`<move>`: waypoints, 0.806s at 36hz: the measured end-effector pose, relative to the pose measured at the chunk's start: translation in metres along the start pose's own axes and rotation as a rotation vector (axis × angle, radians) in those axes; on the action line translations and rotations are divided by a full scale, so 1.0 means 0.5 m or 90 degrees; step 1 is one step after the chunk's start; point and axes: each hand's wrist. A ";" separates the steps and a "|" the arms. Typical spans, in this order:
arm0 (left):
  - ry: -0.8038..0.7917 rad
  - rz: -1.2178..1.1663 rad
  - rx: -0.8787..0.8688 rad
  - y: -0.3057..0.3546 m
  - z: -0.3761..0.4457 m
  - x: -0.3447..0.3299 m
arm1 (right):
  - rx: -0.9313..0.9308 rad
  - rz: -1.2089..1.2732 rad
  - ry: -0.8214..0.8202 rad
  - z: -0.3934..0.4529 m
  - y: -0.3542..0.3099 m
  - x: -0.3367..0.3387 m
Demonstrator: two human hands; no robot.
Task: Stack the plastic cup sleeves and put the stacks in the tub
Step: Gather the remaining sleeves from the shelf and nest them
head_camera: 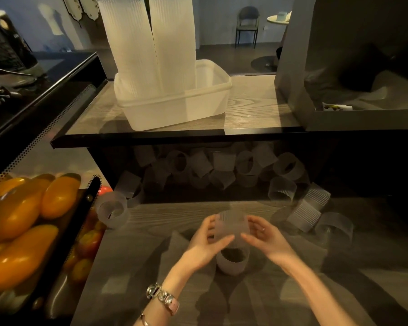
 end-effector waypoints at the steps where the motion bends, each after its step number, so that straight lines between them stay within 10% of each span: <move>1: -0.011 0.003 -0.016 -0.007 -0.009 0.000 | 0.006 -0.004 -0.005 -0.010 0.004 0.003; 29: -0.052 0.166 -0.069 -0.088 -0.020 -0.021 | 0.045 -0.061 -0.008 -0.047 0.064 -0.008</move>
Point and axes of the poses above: each hand's wrist, its own z-axis towards the middle knuckle, its own x-axis out of the back of the hand, y = z × x, and after that the axes turned 3 degrees about -z, right-handed
